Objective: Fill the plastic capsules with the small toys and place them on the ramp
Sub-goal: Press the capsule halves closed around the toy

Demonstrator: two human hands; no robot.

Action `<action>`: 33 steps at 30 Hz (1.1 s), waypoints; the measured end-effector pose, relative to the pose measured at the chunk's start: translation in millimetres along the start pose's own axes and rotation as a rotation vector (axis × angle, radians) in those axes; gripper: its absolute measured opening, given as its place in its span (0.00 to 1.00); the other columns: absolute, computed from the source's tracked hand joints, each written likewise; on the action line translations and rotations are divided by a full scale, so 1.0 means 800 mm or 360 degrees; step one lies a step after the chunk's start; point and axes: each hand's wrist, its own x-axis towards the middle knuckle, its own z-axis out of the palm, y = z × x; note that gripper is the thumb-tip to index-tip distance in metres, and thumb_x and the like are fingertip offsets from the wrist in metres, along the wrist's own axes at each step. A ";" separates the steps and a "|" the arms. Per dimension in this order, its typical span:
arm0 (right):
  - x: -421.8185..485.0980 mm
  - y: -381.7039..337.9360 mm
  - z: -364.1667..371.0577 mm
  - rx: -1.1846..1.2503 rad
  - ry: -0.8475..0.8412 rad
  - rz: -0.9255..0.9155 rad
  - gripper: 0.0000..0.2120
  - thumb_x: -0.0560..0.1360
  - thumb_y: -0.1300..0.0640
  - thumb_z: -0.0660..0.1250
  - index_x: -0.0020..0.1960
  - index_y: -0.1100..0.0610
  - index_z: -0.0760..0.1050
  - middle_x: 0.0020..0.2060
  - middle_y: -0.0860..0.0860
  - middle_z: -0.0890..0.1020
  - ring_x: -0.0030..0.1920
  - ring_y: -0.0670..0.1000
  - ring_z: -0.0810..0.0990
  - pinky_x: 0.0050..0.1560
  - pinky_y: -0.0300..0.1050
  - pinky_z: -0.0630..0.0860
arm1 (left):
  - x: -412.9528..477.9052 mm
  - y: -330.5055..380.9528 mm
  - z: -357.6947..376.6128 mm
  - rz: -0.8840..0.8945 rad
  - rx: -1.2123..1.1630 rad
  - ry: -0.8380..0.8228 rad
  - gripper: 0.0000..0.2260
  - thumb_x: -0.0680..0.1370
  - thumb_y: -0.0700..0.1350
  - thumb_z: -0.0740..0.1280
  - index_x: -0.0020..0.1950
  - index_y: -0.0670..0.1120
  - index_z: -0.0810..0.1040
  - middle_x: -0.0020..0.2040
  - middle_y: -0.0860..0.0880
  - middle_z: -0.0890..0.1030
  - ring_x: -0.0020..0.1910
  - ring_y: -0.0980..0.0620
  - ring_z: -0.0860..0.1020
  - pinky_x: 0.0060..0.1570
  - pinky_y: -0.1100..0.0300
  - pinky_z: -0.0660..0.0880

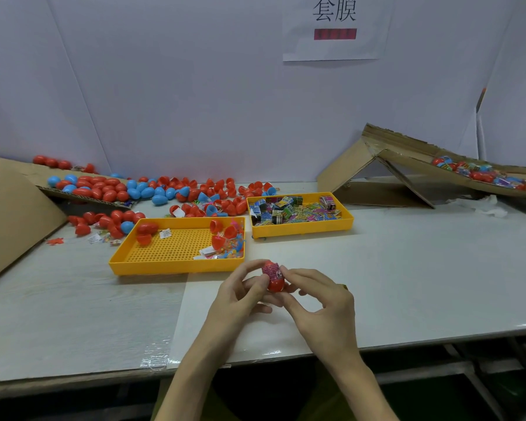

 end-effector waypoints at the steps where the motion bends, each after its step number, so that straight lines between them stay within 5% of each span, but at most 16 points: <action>1: 0.000 0.001 0.000 -0.0005 0.0006 -0.0007 0.20 0.67 0.64 0.79 0.58 0.56 0.84 0.49 0.43 0.84 0.49 0.37 0.80 0.49 0.25 0.73 | -0.001 -0.001 -0.001 0.0022 -0.0017 0.0018 0.19 0.76 0.54 0.68 0.65 0.51 0.76 0.50 0.44 0.86 0.49 0.44 0.85 0.46 0.60 0.81; 12: -0.003 0.004 0.001 0.0033 0.0014 -0.0059 0.18 0.68 0.65 0.77 0.58 0.58 0.84 0.49 0.46 0.85 0.50 0.38 0.81 0.51 0.29 0.76 | -0.002 -0.003 -0.005 0.0023 -0.0064 0.0006 0.17 0.75 0.52 0.70 0.63 0.52 0.78 0.50 0.42 0.86 0.51 0.43 0.85 0.52 0.57 0.81; 19: 0.001 -0.002 -0.001 0.0023 -0.0005 0.0024 0.21 0.68 0.63 0.79 0.59 0.50 0.82 0.50 0.41 0.83 0.50 0.36 0.80 0.48 0.25 0.72 | -0.002 -0.001 0.000 -0.0033 -0.0069 -0.0056 0.17 0.78 0.52 0.65 0.66 0.50 0.74 0.50 0.42 0.86 0.53 0.45 0.84 0.50 0.58 0.80; 27: 0.002 -0.002 -0.002 0.0051 -0.0070 0.0041 0.21 0.69 0.61 0.79 0.60 0.52 0.82 0.53 0.44 0.83 0.49 0.43 0.82 0.46 0.28 0.74 | -0.004 0.003 -0.003 0.0046 -0.0141 0.0096 0.13 0.72 0.53 0.75 0.55 0.53 0.82 0.52 0.43 0.86 0.53 0.42 0.84 0.51 0.56 0.81; 33: 0.000 0.003 0.001 0.0056 -0.0006 -0.0006 0.17 0.68 0.63 0.78 0.56 0.57 0.84 0.49 0.47 0.86 0.50 0.40 0.82 0.51 0.30 0.77 | -0.005 0.005 -0.004 0.0035 -0.0212 0.0046 0.15 0.70 0.52 0.77 0.56 0.53 0.82 0.53 0.41 0.85 0.55 0.41 0.84 0.52 0.56 0.81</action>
